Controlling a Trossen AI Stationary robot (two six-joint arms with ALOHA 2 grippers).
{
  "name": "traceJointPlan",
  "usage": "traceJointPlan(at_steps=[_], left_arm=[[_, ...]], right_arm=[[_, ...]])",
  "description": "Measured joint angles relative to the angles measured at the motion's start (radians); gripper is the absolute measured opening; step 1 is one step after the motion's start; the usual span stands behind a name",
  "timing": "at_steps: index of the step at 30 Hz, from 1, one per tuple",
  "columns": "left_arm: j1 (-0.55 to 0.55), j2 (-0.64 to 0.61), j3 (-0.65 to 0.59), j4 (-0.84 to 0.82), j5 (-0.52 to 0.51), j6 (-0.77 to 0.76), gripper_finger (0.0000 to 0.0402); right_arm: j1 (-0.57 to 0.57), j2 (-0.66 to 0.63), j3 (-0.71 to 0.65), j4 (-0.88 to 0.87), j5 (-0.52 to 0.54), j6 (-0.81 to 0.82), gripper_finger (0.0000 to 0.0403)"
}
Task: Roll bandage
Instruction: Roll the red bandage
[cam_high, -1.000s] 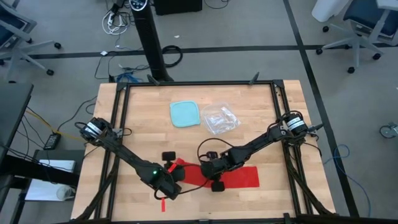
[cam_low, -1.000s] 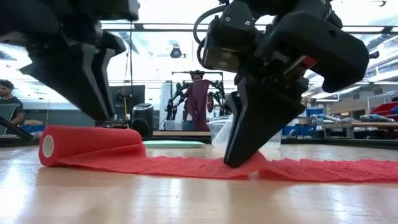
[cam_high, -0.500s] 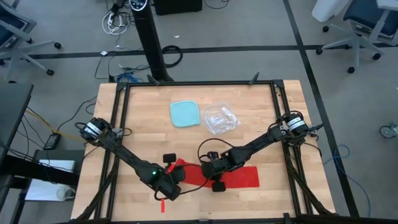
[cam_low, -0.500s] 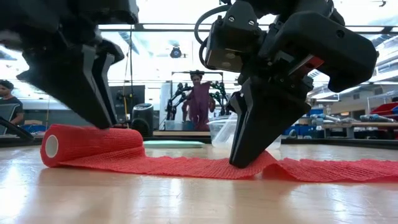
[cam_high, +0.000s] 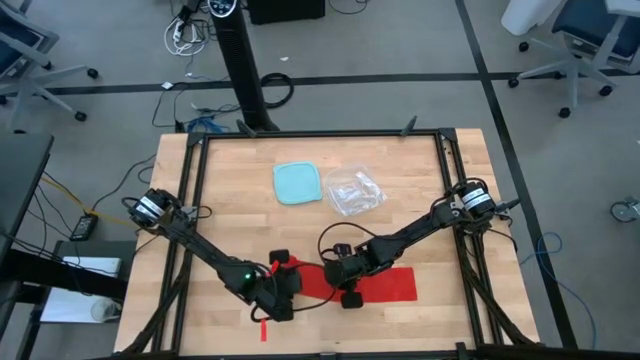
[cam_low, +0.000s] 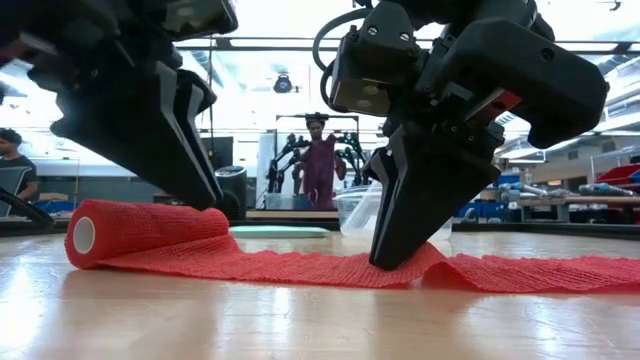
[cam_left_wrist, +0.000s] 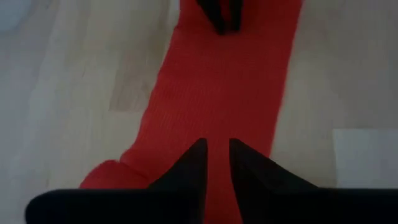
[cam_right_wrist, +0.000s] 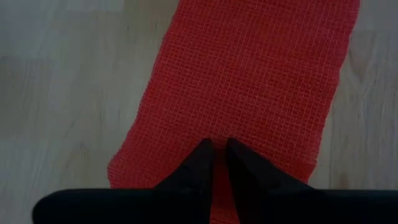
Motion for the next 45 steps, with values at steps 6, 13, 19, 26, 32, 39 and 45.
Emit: traceJointPlan(at_steps=[6, 13, 19, 26, 32, 39, 45], left_arm=[[0.000, -0.043, 0.016, -0.064, 0.005, -0.033, 0.0072], [-0.002, -0.107, 0.017, -0.253, -0.051, -0.169, 0.0072], [-0.014, -0.104, 0.017, -0.419, -0.113, -0.296, 0.0072], [-0.013, -0.079, 0.016, -0.398, -0.100, -0.292, 0.0072], [-0.013, -0.078, -0.035, -0.294, -0.065, -0.292, 0.0072], [-0.013, -0.079, -0.073, -0.157, -0.062, -0.290, 0.0072], [-0.013, -0.079, -0.073, -0.122, -0.053, -0.270, 0.0072]], right_arm=[[0.000, 0.001, -0.001, 0.012, -0.002, 0.000, 0.0050], [0.000, 0.002, -0.001, 0.023, -0.001, 0.000, 0.0050], [0.000, 0.002, -0.001, 0.025, 0.010, 0.000, 0.0050], [0.000, 0.002, -0.001, 0.026, 0.017, 0.000, 0.0050], [0.000, 0.003, -0.001, 0.037, 0.022, 0.000, 0.0050], [-0.007, 0.003, -0.001, 0.041, 0.023, 0.000, 0.0050], [-0.022, 0.003, -0.001, 0.040, 0.023, 0.000, 0.0050]])
